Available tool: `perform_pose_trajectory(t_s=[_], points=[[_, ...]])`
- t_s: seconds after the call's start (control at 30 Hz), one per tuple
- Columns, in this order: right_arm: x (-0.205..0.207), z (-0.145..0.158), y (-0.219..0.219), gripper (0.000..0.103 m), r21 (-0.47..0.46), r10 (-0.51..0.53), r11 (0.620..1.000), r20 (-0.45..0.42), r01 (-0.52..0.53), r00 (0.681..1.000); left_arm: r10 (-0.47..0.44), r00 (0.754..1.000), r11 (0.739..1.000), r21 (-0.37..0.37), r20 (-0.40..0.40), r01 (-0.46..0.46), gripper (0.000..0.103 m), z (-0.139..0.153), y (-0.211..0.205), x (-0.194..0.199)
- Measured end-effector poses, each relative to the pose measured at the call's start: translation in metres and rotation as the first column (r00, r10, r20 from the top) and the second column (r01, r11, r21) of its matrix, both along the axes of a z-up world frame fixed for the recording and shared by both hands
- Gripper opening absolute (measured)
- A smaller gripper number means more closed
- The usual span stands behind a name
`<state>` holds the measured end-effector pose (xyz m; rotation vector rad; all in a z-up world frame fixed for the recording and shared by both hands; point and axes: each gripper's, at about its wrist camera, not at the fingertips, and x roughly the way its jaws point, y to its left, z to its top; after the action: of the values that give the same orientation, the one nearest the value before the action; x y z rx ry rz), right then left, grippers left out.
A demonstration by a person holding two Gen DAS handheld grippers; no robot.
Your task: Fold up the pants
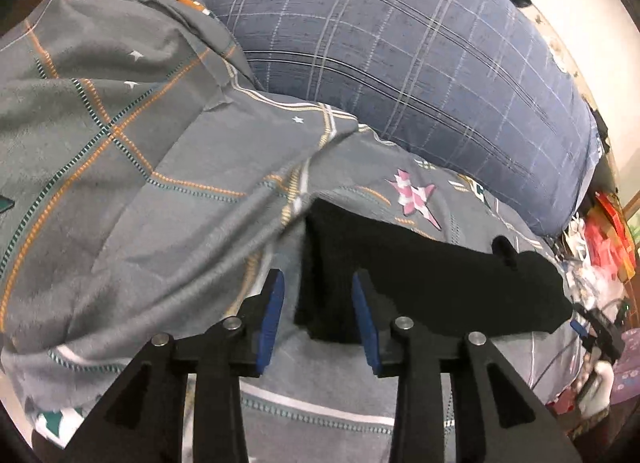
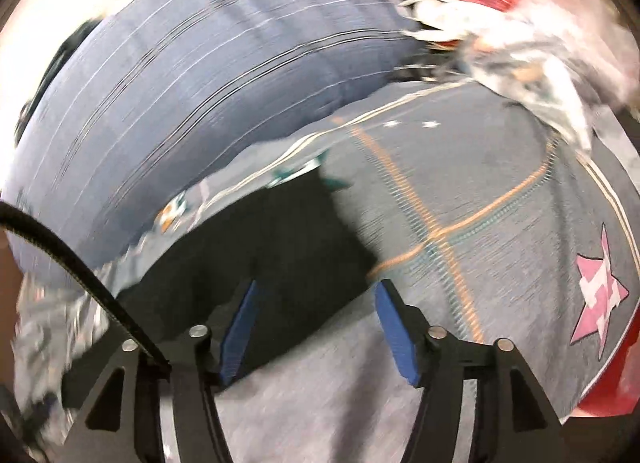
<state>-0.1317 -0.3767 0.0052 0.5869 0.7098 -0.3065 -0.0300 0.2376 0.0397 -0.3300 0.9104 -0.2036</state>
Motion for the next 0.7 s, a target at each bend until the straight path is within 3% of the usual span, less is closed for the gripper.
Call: perform_pose_trajectory(t_s=[0.17, 0.2, 0.23, 0.3, 0.37, 0.4, 0.5, 0.57, 0.63, 0.7], points=[[0.028, -0.017, -0.02, 0.074, 0.008, 0.018, 1.0, -0.055, -0.018, 0.998, -0.029, 1.0, 0.999, 0.017, -0.009, 0.029, 0.035, 0.004, -0.022, -0.003], [0.038, -0.023, -0.02, 0.054, 0.061, 0.075, 0.996, -0.072, -0.071, 0.995, -0.032, 0.999, 0.999, 0.023, -0.009, 0.032, 0.035, 0.006, -0.025, -0.004], [0.042, -0.024, -0.019, 0.022, 0.082, 0.111, 0.991, -0.076, -0.105, 0.991, -0.033, 0.999, 0.999, 0.029, -0.009, 0.033, 0.035, 0.007, -0.028, -0.004], [0.042, -0.015, -0.014, 0.021, 0.025, 0.117, 0.993, -0.077, -0.115, 0.99, -0.033, 0.999, 0.999, 0.033, -0.004, 0.033, 0.035, 0.01, -0.033, -0.004], [0.038, -0.007, -0.015, 0.02, -0.03, 0.088, 0.995, -0.081, -0.09, 0.993, -0.024, 1.0, 0.999, 0.032, 0.002, 0.024, 0.04, 0.012, -0.035, -0.003], [0.038, -0.01, -0.018, 0.02, -0.082, 0.042, 0.995, -0.123, -0.052, 0.992, -0.012, 1.0, 1.0, 0.024, 0.001, 0.012, 0.041, 0.012, -0.034, -0.002], [0.039, -0.016, -0.024, 0.052, -0.189, -0.068, 0.982, -0.21, 0.028, 0.975, 0.014, 1.0, 1.0, -0.014, -0.016, -0.014, 0.042, 0.009, -0.027, -0.001], [0.029, 0.004, -0.011, 0.052, -0.308, -0.158, 0.947, -0.187, 0.095, 0.97, 0.026, 1.0, 0.999, -0.018, -0.016, -0.026, 0.042, 0.006, -0.022, -0.004], [0.026, 0.026, 0.013, 0.053, -0.347, -0.117, 0.935, -0.113, 0.071, 0.987, 0.033, 0.999, 0.999, -0.015, -0.017, -0.033, 0.042, 0.004, -0.02, -0.006], [0.038, 0.045, 0.051, 0.053, -0.307, 0.055, 0.949, -0.067, -0.073, 0.996, 0.034, 0.999, 0.999, -0.03, -0.025, -0.035, 0.042, 0.0, -0.018, -0.008]])
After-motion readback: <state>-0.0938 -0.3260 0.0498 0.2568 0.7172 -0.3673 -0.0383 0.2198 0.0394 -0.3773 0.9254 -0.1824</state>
